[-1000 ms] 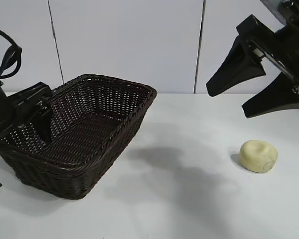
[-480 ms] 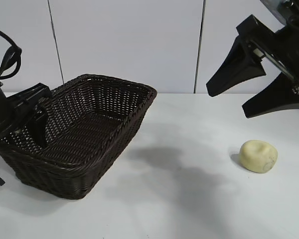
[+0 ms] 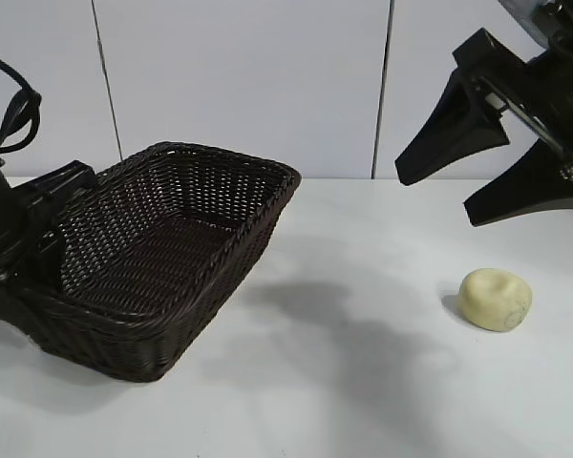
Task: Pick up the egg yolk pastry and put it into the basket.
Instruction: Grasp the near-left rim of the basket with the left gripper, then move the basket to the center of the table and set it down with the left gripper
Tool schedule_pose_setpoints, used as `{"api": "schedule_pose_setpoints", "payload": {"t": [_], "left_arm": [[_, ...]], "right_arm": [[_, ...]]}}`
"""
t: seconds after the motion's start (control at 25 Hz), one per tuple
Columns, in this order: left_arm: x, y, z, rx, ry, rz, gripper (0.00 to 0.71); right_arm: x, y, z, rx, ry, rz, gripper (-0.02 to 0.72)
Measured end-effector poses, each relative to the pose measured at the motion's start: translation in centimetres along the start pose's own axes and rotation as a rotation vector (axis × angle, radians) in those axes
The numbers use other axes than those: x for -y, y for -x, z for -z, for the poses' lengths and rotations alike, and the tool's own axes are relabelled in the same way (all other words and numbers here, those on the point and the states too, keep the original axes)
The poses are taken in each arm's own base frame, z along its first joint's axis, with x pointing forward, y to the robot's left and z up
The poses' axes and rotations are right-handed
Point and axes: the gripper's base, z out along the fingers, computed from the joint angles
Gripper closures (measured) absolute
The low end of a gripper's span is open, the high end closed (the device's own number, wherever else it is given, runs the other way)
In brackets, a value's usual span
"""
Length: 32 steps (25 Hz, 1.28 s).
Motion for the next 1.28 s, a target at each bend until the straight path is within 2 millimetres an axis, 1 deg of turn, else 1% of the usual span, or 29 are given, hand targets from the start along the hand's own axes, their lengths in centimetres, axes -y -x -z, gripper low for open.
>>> {"api": "schedule_pose_setpoints", "payload": {"t": [0.12,0.48,0.68,0.92,1.12,1.28], "left_arm": [[0.1,0.0,0.0,0.003,-0.016,0.009,0.61],[0.0,0.1,0.1,-0.002,0.008,0.022,0.61],[0.1,1.3,0.5,-0.026,0.022,0.006,0.61],[1.6,2.7,2.0,-0.076,-0.023,-0.07,0.61],[3.0,3.2,3.3,-0.08,-0.041,-0.227,0.611],[3.8,4.0,4.2,-0.083,-0.053,-0.318,0.611]], "right_arm": [[0.0,0.0,0.0,0.0,0.0,0.0,0.134],[0.0,0.0,0.0,0.0,0.0,0.0,0.134],[0.0,0.0,0.0,0.0,-0.001,0.001,0.134],[0.0,0.0,0.0,0.0,-0.001,0.001,0.134],[0.0,0.0,0.0,-0.002,-0.003,0.003,0.134],[0.0,0.0,0.0,-0.002,-0.003,0.004,0.134]]}}
